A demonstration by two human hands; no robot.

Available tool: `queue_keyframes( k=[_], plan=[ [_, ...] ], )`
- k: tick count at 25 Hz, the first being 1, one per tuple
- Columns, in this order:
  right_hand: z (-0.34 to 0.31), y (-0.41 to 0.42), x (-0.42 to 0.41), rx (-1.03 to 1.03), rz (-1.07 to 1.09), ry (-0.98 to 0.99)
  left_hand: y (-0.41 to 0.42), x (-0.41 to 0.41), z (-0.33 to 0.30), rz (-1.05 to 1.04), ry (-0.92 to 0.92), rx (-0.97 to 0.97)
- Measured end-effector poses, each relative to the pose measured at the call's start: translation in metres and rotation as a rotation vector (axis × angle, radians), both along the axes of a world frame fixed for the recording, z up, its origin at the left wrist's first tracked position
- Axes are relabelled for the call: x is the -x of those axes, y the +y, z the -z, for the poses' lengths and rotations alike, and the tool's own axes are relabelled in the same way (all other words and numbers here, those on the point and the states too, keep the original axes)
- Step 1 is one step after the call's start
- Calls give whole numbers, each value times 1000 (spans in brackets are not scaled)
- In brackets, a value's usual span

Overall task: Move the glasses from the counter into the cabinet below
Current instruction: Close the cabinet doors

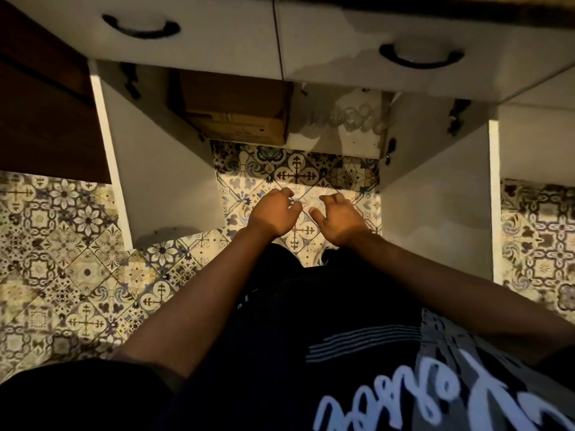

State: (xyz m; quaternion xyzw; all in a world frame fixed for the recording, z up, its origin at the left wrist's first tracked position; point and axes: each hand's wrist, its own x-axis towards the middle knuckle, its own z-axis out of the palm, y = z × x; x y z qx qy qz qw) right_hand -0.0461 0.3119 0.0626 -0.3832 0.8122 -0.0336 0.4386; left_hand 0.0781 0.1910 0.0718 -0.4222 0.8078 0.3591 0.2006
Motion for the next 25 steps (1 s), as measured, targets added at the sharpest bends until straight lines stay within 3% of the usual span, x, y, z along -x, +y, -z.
queue_keyframes(
  k=[8,14,19,21,25],
  plan=[
    [-6,-45,-41,98,-114,-113,-28,-66,-17,-312,47,119],
    [-6,-98,-96,194,-282,-224,-62,-160,-36,-606,97,410],
    [-6,-143,-158,190,-285,-262,-104,-248,-39,-802,187,639],
    [-3,-164,-188,178,-227,-293,-126,-277,-28,-855,203,569],
    [0,-199,-245,130,-43,-420,-153,-310,4,-923,289,214]
  ],
)
